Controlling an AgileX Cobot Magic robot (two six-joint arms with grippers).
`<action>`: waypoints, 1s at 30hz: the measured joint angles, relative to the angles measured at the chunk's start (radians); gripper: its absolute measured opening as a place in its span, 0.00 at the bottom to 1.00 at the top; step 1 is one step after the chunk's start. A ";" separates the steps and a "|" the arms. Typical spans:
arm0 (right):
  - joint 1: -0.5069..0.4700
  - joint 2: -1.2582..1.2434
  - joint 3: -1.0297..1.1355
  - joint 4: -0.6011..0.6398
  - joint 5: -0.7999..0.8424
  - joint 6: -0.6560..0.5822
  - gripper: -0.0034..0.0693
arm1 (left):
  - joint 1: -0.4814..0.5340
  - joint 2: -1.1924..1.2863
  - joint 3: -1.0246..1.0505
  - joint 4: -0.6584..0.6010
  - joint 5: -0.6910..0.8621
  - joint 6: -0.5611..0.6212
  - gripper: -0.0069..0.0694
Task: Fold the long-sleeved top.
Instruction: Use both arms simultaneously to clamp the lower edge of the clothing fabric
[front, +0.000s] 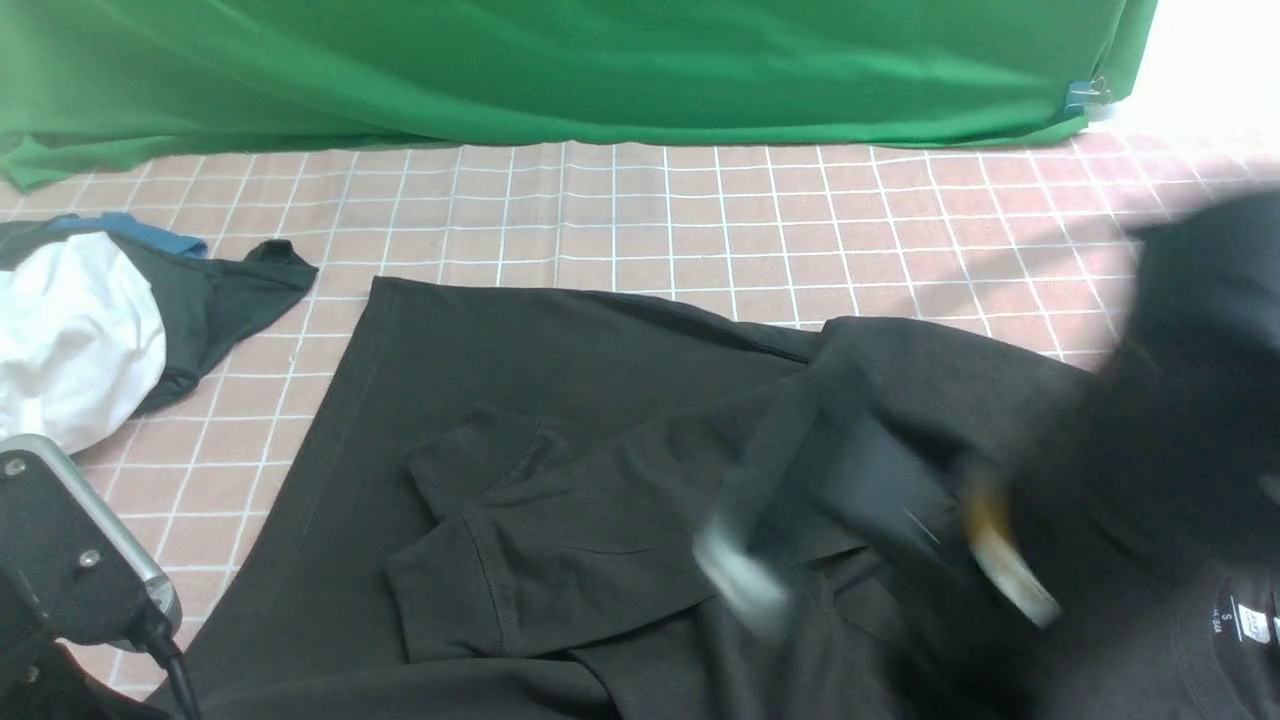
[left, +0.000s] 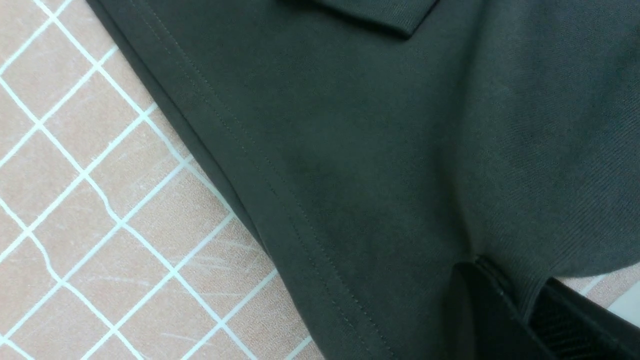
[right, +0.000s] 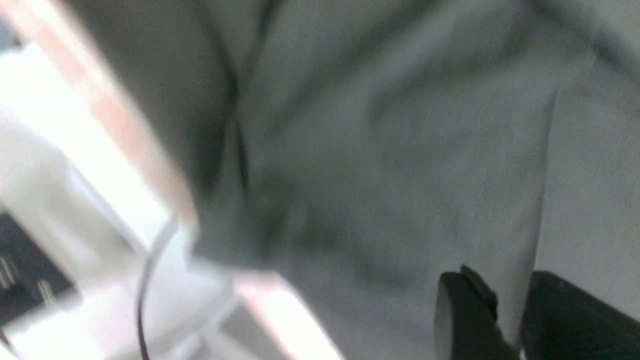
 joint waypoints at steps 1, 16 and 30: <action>0.003 -0.026 0.052 -0.006 -0.001 -0.019 0.36 | 0.000 0.000 0.000 0.000 0.000 0.000 0.14; 0.007 -0.079 0.573 -0.112 -0.130 -0.291 0.84 | 0.000 0.000 0.000 -0.002 -0.020 0.000 0.14; 0.007 0.111 0.561 -0.225 -0.178 -0.231 0.55 | 0.000 0.000 0.000 -0.002 -0.042 0.000 0.14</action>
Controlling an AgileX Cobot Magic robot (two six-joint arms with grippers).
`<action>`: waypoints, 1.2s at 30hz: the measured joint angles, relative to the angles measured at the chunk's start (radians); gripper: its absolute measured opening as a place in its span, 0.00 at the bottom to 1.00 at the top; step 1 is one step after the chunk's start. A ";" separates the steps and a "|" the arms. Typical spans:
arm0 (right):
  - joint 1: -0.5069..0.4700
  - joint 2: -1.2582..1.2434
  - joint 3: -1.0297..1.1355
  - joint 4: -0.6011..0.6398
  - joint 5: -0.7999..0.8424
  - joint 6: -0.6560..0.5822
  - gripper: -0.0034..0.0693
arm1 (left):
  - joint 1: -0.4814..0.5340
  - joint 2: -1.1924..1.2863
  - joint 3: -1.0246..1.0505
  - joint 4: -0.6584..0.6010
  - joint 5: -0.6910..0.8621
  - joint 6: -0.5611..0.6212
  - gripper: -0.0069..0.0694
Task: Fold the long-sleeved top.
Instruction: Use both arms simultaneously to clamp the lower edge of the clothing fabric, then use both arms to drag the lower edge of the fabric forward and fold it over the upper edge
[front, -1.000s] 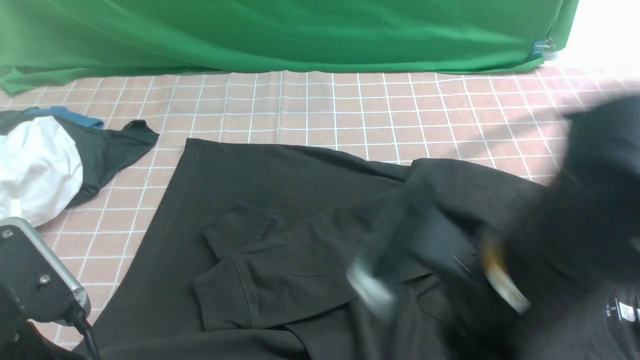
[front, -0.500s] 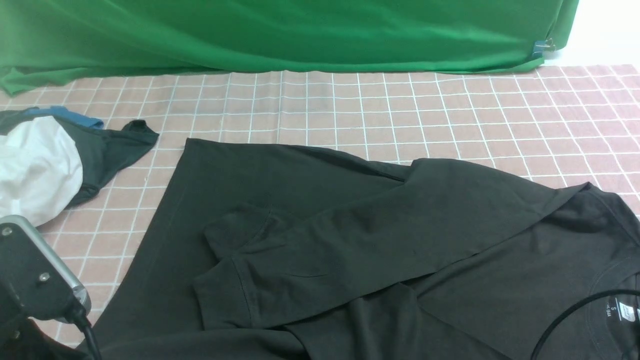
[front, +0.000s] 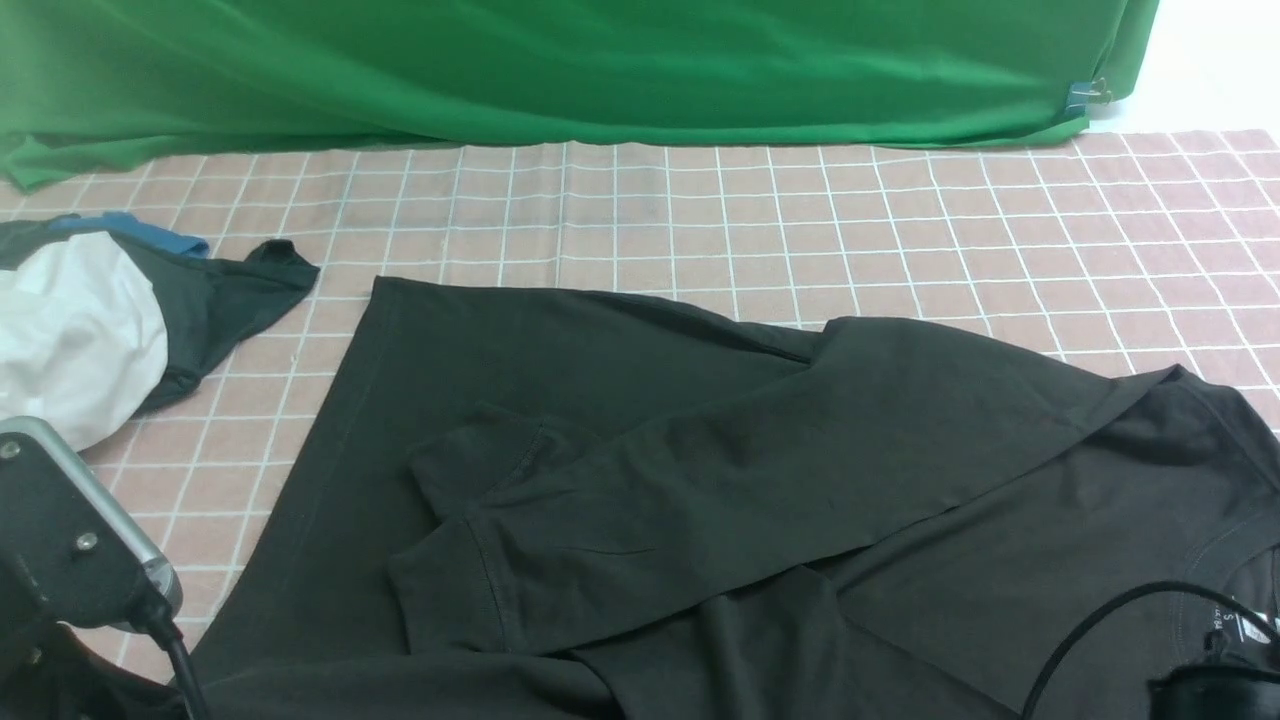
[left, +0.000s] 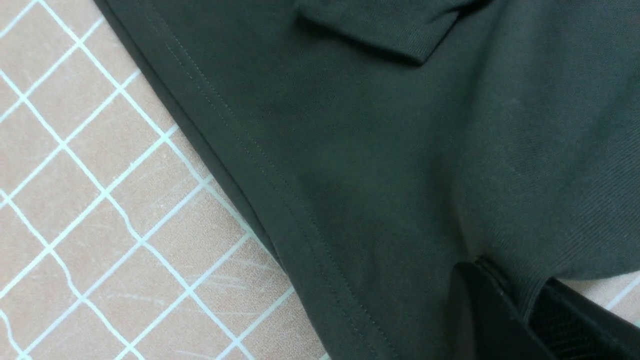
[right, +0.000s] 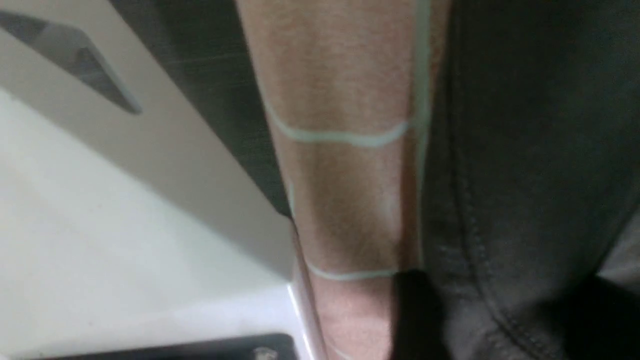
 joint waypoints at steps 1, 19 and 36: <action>0.000 0.003 0.000 -0.008 0.000 0.000 0.49 | 0.000 0.000 0.000 0.000 0.001 0.000 0.14; 0.000 -0.245 -0.076 0.196 0.165 0.214 0.13 | 0.000 -0.026 -0.052 0.003 0.114 -0.015 0.14; -0.434 -0.229 -0.156 -0.046 0.071 0.176 0.13 | 0.000 0.239 -0.104 0.079 -0.225 -0.006 0.14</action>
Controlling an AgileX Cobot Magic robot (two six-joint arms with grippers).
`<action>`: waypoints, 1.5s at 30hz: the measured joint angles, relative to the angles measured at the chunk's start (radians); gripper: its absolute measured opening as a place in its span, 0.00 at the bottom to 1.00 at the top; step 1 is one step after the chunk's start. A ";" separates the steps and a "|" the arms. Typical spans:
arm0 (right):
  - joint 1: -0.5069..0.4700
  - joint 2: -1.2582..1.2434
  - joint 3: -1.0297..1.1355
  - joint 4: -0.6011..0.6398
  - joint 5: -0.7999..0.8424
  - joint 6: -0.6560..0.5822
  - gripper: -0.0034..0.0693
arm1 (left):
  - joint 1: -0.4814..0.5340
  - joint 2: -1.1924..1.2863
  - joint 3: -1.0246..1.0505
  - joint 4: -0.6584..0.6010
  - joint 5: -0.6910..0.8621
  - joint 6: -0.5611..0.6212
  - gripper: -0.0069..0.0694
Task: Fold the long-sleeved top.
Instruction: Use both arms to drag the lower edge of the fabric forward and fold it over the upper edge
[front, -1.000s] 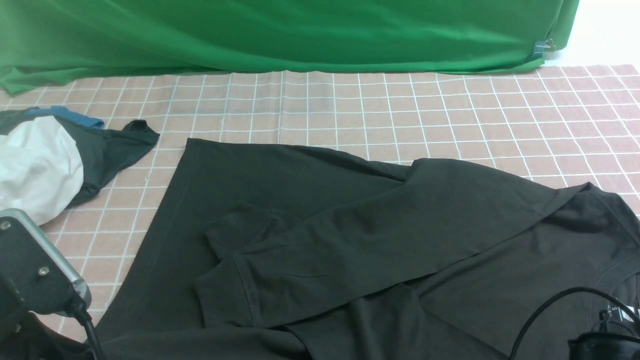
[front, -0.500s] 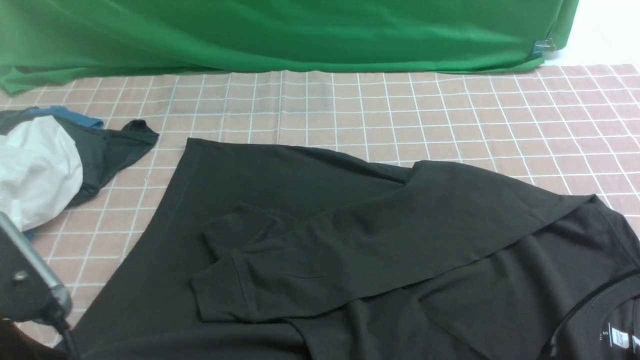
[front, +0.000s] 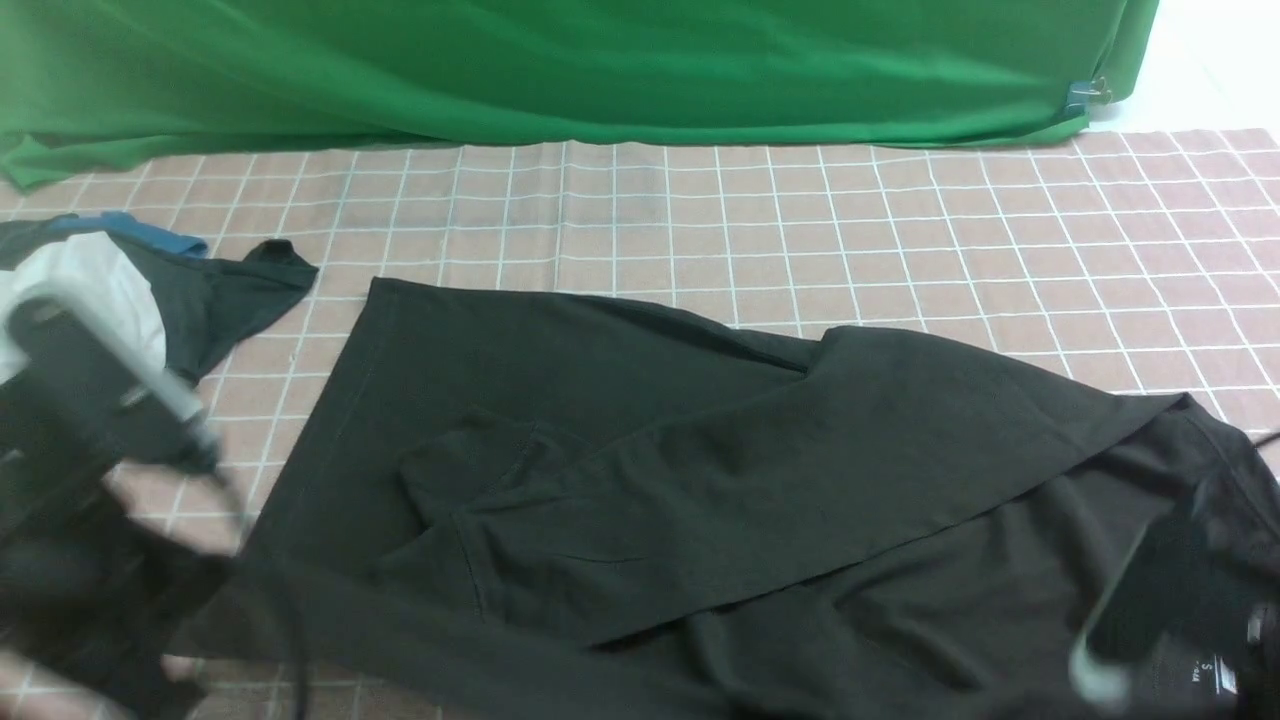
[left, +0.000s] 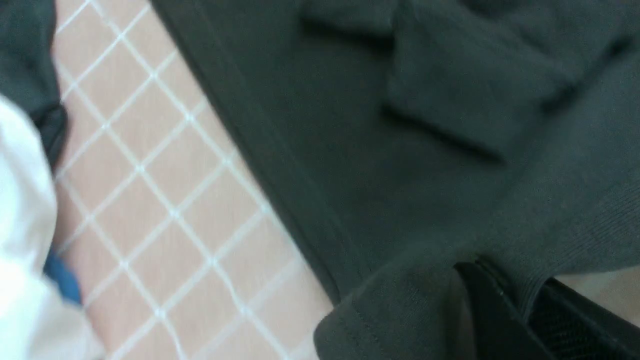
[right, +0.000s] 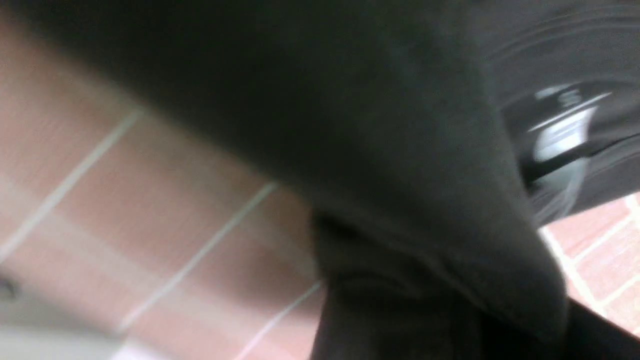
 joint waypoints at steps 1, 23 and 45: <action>-0.053 0.019 -0.023 0.015 -0.029 -0.023 0.13 | 0.000 0.040 -0.007 0.008 -0.038 -0.001 0.14; -0.497 0.420 -0.460 0.139 -0.251 -0.256 0.13 | 0.015 0.778 -0.516 0.192 -0.300 0.004 0.14; -0.505 0.424 -0.488 -0.036 -0.306 0.041 0.67 | 0.046 0.956 -0.594 0.183 -0.523 0.007 0.17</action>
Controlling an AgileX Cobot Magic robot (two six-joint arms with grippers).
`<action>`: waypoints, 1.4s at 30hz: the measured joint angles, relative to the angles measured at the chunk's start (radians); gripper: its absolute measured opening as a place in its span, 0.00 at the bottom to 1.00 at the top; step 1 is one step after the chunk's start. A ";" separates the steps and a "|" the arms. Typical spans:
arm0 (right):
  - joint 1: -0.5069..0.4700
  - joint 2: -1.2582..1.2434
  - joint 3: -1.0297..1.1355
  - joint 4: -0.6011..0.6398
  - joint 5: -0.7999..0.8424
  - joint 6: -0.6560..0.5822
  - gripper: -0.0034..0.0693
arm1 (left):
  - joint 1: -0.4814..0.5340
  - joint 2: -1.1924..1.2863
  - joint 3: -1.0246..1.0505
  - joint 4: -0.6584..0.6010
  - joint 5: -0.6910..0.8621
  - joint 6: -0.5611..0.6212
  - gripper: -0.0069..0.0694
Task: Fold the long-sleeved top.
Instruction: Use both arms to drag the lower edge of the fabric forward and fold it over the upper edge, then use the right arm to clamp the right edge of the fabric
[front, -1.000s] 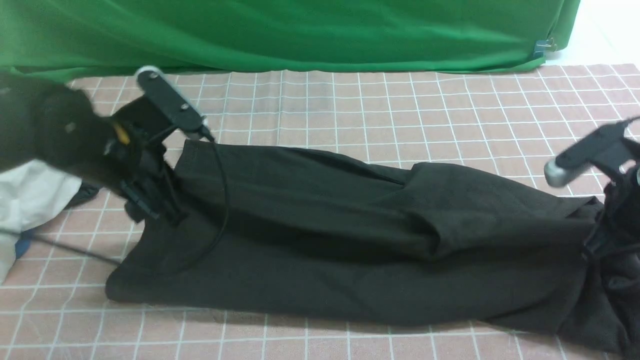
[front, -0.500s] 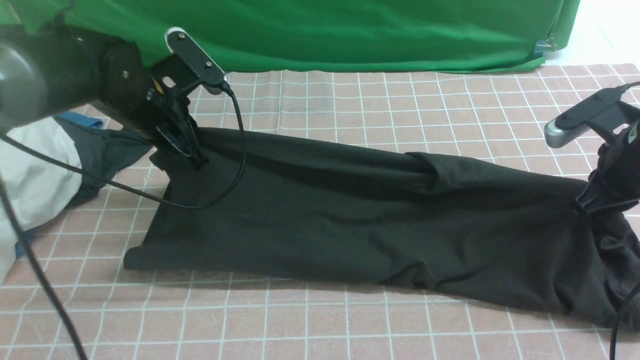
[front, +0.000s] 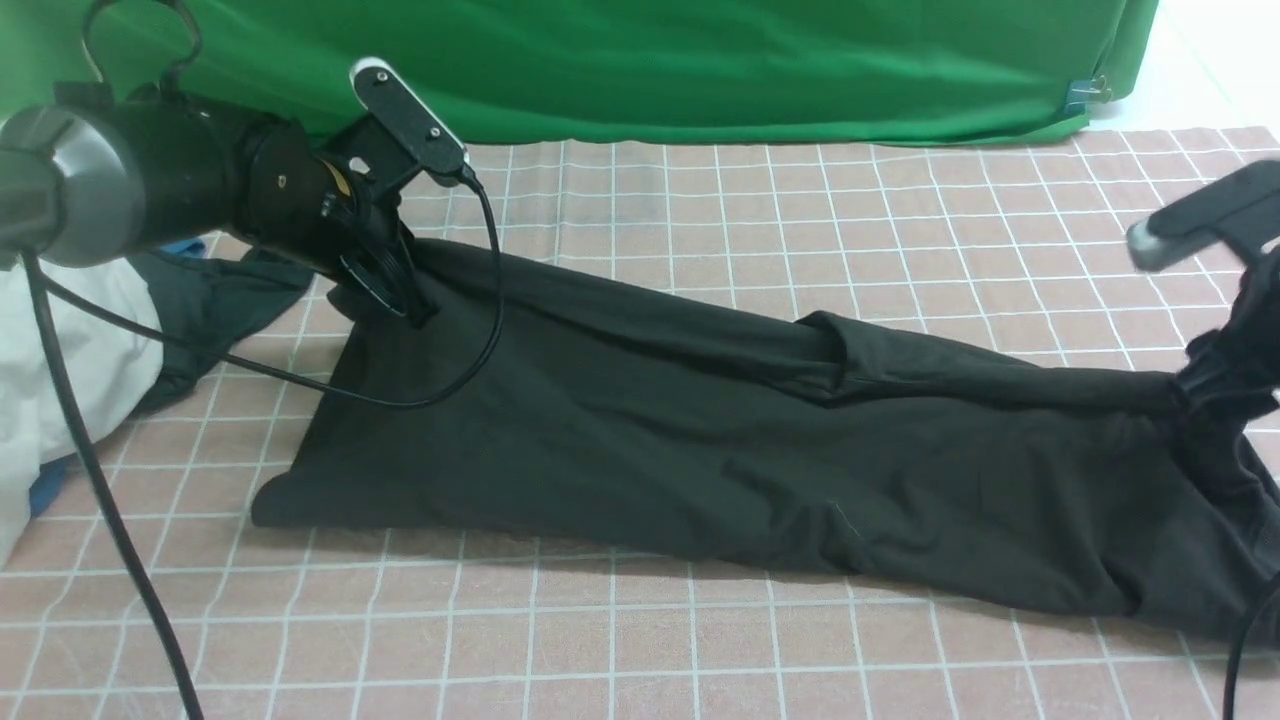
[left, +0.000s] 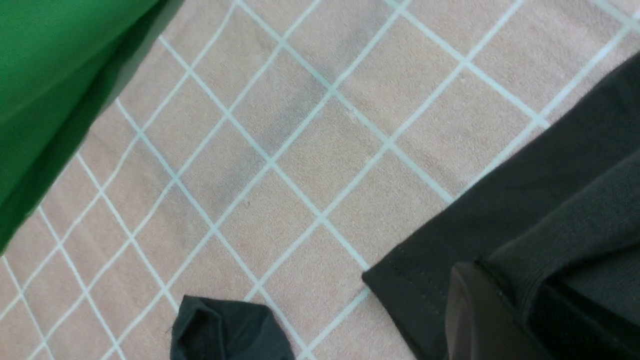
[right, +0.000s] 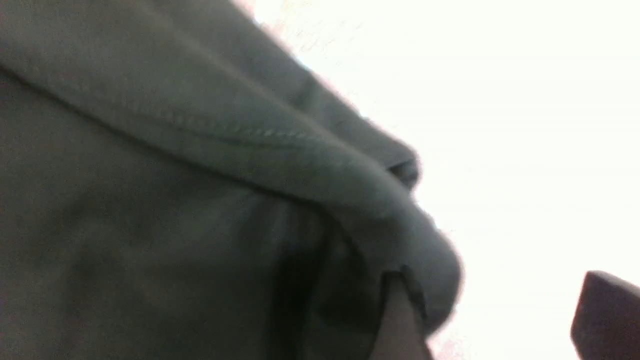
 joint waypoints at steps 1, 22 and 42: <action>0.005 -0.025 0.000 0.015 0.001 0.010 0.65 | 0.000 0.000 0.000 -0.003 -0.007 0.000 0.19; 0.290 0.198 -0.019 0.656 -0.305 -0.354 0.09 | -0.028 -0.103 -0.001 -0.236 0.084 -0.015 0.47; 0.075 0.216 -0.141 0.657 -0.486 -0.394 0.13 | -0.240 -0.251 0.095 -0.322 0.287 0.035 0.11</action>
